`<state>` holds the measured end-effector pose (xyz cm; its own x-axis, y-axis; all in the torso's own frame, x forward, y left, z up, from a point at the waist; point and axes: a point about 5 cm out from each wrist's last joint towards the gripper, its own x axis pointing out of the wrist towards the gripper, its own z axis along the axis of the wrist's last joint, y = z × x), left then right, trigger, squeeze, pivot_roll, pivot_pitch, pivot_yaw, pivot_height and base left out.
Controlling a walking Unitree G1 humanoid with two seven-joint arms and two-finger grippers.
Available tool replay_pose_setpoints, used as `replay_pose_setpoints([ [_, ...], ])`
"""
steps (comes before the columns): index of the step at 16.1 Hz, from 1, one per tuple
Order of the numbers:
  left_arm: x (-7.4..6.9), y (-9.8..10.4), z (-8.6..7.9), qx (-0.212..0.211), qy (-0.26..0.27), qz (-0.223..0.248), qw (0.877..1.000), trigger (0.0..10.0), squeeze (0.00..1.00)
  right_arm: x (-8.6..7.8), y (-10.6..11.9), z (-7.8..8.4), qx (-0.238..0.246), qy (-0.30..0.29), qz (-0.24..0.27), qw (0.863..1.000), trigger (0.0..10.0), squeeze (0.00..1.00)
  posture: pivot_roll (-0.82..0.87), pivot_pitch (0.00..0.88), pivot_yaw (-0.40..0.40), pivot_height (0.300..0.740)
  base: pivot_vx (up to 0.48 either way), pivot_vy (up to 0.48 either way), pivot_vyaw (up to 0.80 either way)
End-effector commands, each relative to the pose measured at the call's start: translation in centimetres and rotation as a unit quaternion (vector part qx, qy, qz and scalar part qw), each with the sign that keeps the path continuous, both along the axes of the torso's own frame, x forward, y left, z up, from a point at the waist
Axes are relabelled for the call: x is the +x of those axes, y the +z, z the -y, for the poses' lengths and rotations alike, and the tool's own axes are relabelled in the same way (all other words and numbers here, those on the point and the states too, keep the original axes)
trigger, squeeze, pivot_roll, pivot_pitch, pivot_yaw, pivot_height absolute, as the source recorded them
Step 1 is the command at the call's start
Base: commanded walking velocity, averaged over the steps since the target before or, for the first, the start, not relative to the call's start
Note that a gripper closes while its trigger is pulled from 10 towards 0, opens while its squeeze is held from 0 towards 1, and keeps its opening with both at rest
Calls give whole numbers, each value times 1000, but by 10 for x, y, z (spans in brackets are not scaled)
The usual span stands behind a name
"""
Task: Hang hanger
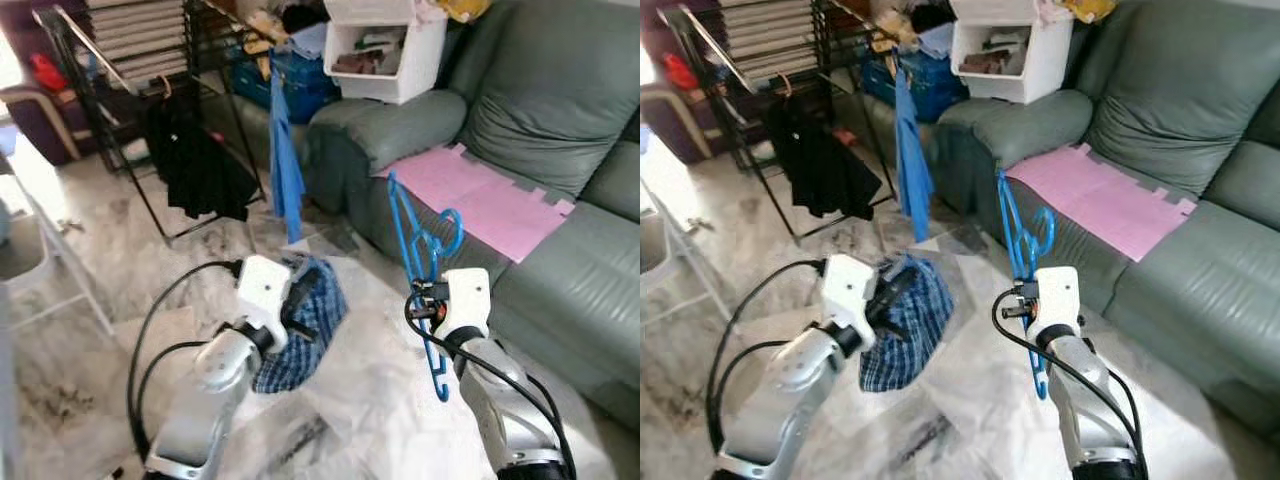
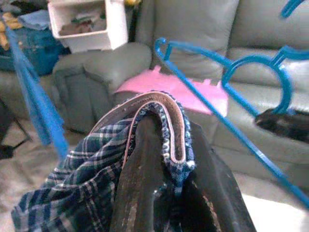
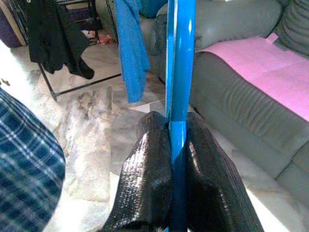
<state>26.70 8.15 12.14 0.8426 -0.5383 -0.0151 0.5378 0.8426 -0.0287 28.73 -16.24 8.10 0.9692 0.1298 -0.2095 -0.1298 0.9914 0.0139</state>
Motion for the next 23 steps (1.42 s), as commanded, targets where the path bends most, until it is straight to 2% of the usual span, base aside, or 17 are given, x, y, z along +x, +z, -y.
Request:
replay_pose_setpoints([
  [1, 2, 6, -3, 2, 3, 14, 1000, 10000, 0, 3, 5, 2, 2, -6, 10, 1000, 10000, 0, -114, 0, 24, 740, 0, -480, 0],
  [13, 2, 3, -3, 9, 10, 16, 1000, 10000, 0, 1, 4, 3, 6, -5, 5, 1000, 10000, 0, -117, 0, 27, 740, 0, 0, 0],
  [14, 3, 4, -5, 22, 10, 29, 999, 10000, 0, 0, 6, 2, 13, 12, 8, 1000, 10000, 0, -117, 0, 26, 740, 0, 0, 0],
  [15, 3, 7, -8, 63, -6, 60, 996, 10000, 0, -1, 12, -1, 17, 51, 13, 998, 10000, 0, -116, 0, 24, 740, 0, 0, 0],
  [16, 5, 9, -13, 129, -32, 91, 987, 10000, 0, -2, 19, -1, 1, 97, 24, 995, 10000, 0, -115, 0, 21, 740, 0, 0, 0],
  [17, 8, 12, -16, 186, -68, 117, 973, 10000, 0, -3, 24, 2, -15, 126, 28, 991, 10000, 0, -115, 0, 18, 740, 0, 0, 0],
  [18, 10, 18, -20, 267, -133, 150, 943, 10000, 0, -4, 30, 8, -43, 170, 30, 984, 10000, 0, -108, 0, 14, 740, 0, 0, 0],
  [19, 13, 24, -26, 321, -201, 157, 912, 10000, 0, -3, 34, 16, -74, 200, 28, 976, 10000, 0, -102, 0, 11, 740, 0, 0, 0],
  [20, 19, 24, -43, 423, -300, 120, 847, 10000, 0, 1, 40, 26, -117, 241, 23, 963, 10000, 0, -99, 0, 13, 740, 0, 0, 0],
  [21, 35, 27, -66, 518, -326, 92, 786, 10000, 0, 5, 43, 28, -144, 262, 21, 954, 10000, 0, -98, 0, 20, 740, 0, 0, 0],
  [22, 53, 34, -72, 555, -293, 104, 771, 10000, 0, 7, 44, 27, -148, 275, 20, 950, 10000, 0, -99, 0, 24, 740, 0, 0, 0],
  [23, 69, 39, -78, 623, -266, 138, 722, 10000, 0, 8, 46, 26, -150, 283, 20, 947, 10000, 0, -102, 0, 27, 740, 0, 0, 0],
])
